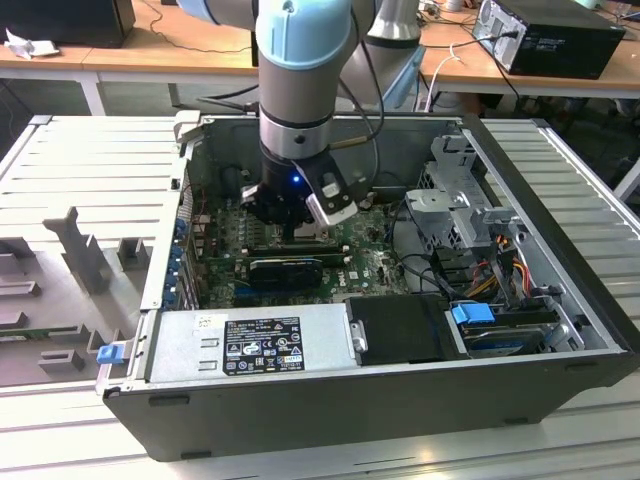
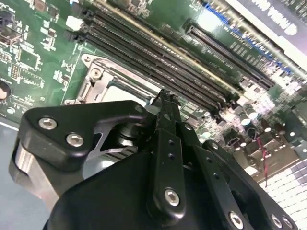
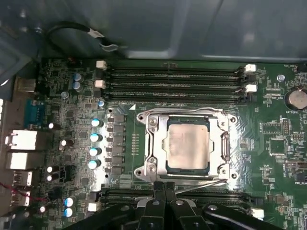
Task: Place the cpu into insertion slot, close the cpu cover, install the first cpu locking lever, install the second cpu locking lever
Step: 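Install the second cpu locking lever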
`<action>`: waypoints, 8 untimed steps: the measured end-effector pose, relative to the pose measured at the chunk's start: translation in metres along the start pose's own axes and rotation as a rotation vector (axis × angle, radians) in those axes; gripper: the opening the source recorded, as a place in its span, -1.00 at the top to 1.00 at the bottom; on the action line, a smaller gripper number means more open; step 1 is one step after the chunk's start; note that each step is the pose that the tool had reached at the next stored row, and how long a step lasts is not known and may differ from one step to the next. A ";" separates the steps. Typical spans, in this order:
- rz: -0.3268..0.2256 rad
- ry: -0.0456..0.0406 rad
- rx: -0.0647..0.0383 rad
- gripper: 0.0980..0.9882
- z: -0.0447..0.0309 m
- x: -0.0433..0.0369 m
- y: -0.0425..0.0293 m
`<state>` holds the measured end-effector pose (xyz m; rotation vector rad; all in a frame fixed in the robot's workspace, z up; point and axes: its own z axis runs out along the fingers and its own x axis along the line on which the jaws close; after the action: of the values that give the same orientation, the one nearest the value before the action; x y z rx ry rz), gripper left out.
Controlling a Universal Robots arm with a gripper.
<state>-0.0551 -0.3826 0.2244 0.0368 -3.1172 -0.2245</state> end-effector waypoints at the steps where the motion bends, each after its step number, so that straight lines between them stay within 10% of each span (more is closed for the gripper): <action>1: -0.001 0.0002 -0.002 0.98 -0.0001 0.0004 -0.0013; 5: -0.024 0.0022 -0.045 0.98 0.0016 0.0065 -0.0075; 8: -0.025 0.0020 -0.055 0.98 0.0069 0.0067 -0.0104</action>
<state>-0.0617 -0.3920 0.2163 0.0751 -3.1084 -0.3100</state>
